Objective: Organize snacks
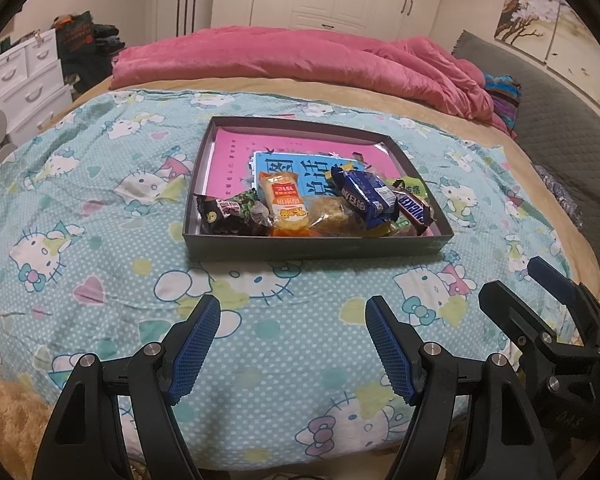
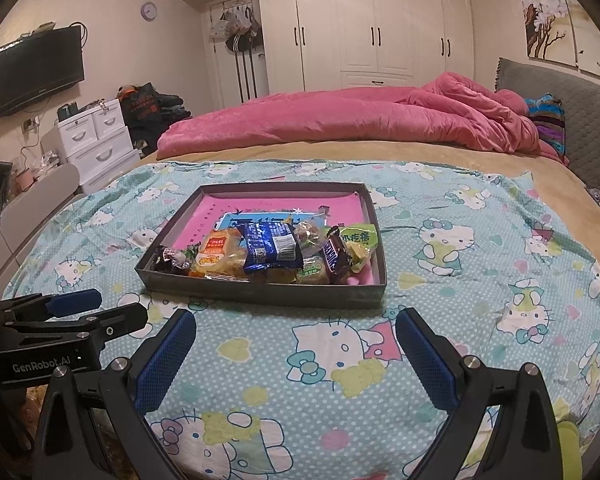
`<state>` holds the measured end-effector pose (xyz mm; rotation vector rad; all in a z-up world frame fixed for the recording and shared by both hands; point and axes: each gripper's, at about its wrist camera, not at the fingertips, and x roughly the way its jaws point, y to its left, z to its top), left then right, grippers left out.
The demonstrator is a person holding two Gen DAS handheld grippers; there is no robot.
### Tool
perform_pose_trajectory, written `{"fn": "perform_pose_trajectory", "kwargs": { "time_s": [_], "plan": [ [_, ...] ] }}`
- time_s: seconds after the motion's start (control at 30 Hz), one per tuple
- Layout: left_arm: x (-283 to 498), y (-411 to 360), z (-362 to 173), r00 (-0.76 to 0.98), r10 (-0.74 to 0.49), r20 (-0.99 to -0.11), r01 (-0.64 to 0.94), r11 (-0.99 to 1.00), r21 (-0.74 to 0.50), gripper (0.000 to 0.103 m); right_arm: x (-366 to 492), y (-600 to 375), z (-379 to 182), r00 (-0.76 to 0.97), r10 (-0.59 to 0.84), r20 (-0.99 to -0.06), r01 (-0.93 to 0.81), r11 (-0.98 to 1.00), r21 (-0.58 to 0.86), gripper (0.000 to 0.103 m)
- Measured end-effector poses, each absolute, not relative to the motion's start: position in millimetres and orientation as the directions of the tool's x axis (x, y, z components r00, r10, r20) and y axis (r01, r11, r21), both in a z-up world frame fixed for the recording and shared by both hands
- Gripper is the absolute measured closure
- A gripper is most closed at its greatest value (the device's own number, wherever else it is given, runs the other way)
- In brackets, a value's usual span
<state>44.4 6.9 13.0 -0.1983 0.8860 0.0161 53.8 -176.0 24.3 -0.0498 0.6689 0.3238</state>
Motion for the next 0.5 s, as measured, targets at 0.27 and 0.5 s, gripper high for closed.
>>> {"fn": "perform_pose_trajectory", "kwargs": {
  "time_s": [0.27,0.5],
  "plan": [
    [43.6,5.4,16.0,0.641,-0.079,-0.763,-0.084,0.982,-0.172,0.027,54.5,-176.5,25.9,0.742,0.271,-0.613,-0.304,0.951,0.053,0.002],
    [41.7,3.3,22.6,0.659,-0.072,-0.748,-0.081,0.983,-0.166,0.027,58.4,-185.8,29.1,0.765,0.235,-0.600,-0.267,0.963,0.036,0.002]
  ]
}}
